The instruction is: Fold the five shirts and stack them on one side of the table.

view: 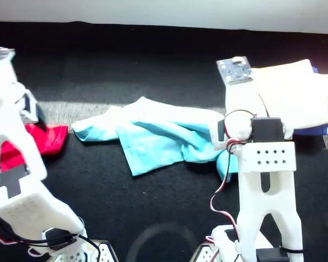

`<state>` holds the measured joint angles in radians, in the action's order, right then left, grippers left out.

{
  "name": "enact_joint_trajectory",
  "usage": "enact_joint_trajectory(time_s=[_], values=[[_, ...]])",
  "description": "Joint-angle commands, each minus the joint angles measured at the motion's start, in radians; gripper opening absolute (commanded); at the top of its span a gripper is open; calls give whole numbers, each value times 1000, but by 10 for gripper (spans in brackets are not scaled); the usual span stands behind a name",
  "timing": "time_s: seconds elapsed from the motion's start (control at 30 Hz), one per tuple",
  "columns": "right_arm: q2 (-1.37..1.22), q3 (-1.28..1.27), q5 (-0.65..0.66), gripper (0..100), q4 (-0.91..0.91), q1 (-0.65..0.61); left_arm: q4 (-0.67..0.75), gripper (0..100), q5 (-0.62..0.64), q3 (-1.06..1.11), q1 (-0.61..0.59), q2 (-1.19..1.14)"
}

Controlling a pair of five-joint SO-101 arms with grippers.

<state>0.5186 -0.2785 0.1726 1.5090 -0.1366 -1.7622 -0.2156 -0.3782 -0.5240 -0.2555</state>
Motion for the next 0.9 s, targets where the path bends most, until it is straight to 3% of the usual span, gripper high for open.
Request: enact_joint_trajectory(time_s=[0.0, 0.13, 0.4, 0.63, 0.87], values=[[-12, 45, -6, 231, 8, 45, -12, 181, 11, 108, 174, 156], [-4, 8, -5, 231, 31, 79, 52, 181, 9, 252, 358, 251], [-4, -67, -3, 231, 33, 216, 430, 181, 9, 665, 705, 254], [-4, -133, -3, 231, 33, 248, 551, 184, 8, 794, 845, 252], [-4, -171, -3, 231, 33, 248, 655, 185, 5, 880, 862, 249]])
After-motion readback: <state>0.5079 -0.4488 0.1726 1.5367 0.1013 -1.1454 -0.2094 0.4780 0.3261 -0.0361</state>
